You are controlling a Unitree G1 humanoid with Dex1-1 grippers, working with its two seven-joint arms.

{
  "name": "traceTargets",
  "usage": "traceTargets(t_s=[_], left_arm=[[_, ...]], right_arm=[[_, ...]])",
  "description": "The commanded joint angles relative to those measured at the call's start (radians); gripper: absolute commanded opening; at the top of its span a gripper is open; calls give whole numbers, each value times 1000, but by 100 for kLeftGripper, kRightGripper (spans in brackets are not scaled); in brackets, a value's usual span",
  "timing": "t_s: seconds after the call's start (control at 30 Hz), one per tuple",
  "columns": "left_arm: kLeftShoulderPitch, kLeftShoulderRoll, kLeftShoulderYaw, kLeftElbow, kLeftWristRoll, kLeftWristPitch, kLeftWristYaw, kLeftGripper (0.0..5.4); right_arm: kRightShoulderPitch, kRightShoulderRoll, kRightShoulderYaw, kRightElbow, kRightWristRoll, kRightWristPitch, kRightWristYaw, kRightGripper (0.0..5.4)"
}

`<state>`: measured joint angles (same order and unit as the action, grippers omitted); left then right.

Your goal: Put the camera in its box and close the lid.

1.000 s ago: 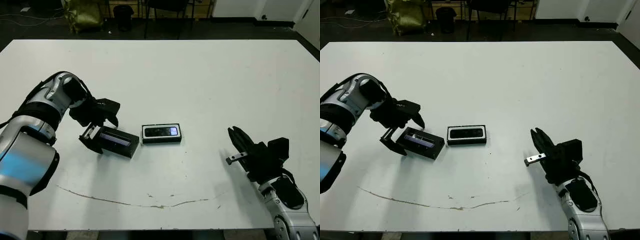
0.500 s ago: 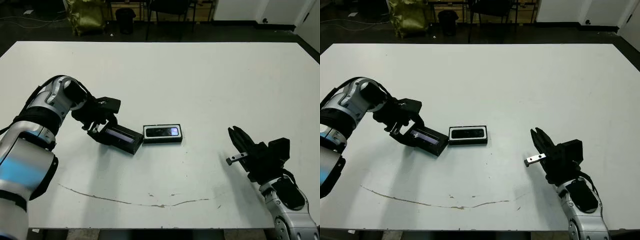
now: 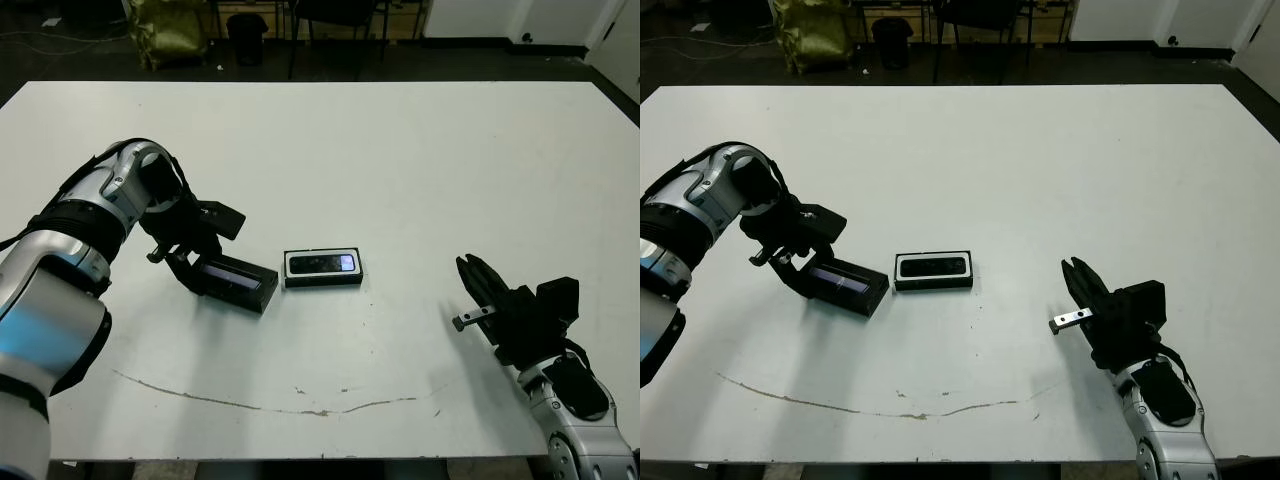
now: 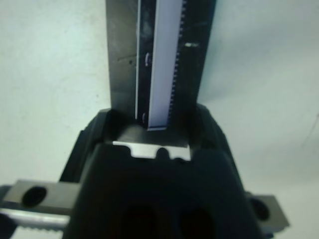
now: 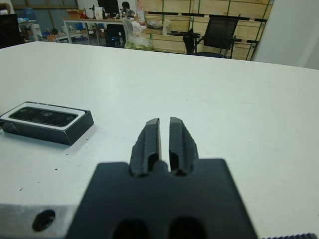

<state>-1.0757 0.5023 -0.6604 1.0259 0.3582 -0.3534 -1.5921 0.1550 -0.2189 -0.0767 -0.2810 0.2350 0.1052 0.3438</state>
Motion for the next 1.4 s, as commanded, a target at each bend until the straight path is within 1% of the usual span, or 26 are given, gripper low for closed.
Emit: traceTargets(t_s=[0.03, 0.13, 0.2, 0.3, 0.4, 0.47, 0.6, 0.7, 0.8, 0.9, 1.07, 1.23, 1.33, 1.4], left_arm=[[28, 36, -38, 14, -52, 40, -22, 221], [-17, 61, -47, 44, -73, 115, -22, 221], [-48, 76, -18, 75, -85, 182, -22, 221], [-78, 94, 58, 96, -94, 276, -16, 221], [-99, 102, 138, 93, -113, 339, 2, 221], [-106, 99, 177, 87, -121, 378, 16, 221], [-101, 94, 233, 46, -126, 421, 70, 221], [-86, 84, 281, 11, -148, 499, 104, 221], [-58, 72, 320, -62, -171, 573, 143, 221], [-28, 56, 337, -147, -191, 655, 163, 221], [56, 23, 357, -322, -252, 807, 179, 221], [160, -7, 372, -510, -311, 988, 261, 221], [220, -1, 363, -626, -340, 1068, 297, 221], [245, 3, 362, -664, -362, 1111, 305, 221]], right_arm=[[2, -2, -4, 30, 5, -10, 7, 0], [-2, 0, -3, 49, 1, -27, 5, 0], [-6, 4, -3, 72, 4, -53, 14, 0], [-12, 6, -1, 103, 4, -83, 21, 0], [-19, 8, 0, 127, 9, -98, 28, 0], [-18, 10, 3, 123, -1, -97, 19, 0], [-25, 17, 2, 153, 6, -134, 31, 0], [-26, 17, 3, 156, 7, -130, 29, 0], [-28, 21, 3, 168, 2, -145, 31, 0], [-28, 22, 7, 169, -4, -152, 29, 0], [-24, 21, 9, 169, -8, -163, 27, 0], [-15, 21, 7, 156, -12, -148, 11, 0], [-14, 24, 6, 151, -9, -139, 6, 0], [-15, 21, 8, 158, -14, -155, 11, 0]])
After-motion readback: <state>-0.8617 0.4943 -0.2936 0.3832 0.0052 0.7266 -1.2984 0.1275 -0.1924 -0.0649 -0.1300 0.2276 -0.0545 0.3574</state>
